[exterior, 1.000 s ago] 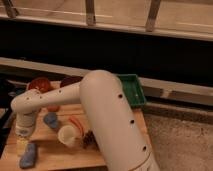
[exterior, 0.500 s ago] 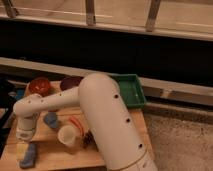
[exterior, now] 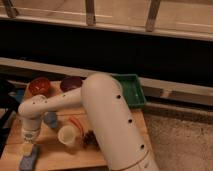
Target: Wipe purple bowl with sponge
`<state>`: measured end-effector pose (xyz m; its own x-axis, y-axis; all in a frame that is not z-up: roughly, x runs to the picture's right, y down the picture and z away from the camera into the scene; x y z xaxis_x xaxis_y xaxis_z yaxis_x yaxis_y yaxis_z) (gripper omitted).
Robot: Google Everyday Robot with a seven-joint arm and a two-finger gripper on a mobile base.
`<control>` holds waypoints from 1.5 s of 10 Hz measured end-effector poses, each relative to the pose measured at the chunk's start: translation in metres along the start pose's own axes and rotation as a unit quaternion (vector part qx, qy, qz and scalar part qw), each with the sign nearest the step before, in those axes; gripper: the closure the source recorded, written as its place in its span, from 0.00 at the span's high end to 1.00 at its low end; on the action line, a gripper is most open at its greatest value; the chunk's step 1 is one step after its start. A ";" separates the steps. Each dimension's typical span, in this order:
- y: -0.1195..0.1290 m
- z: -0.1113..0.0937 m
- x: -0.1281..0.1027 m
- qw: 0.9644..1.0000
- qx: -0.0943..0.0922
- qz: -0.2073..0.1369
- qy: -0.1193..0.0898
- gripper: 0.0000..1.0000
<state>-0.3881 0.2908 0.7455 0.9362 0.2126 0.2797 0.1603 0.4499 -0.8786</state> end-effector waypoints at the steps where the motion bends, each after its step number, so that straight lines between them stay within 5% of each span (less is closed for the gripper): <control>1: 0.001 -0.006 -0.002 1.000 0.010 -0.004 0.005 0.10; 3: 0.003 -0.026 -0.006 0.999 0.036 -0.008 0.011 0.00; 8: 0.001 -0.093 -0.014 0.993 0.109 -0.010 0.035 0.00; 11: -0.007 -0.138 -0.013 0.986 0.153 0.003 0.059 0.00; 15: -0.037 -0.205 0.012 0.973 0.208 0.064 0.077 0.00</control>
<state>-0.3190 0.0990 0.7018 0.9811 0.1717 0.0894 -0.0705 0.7470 -0.6611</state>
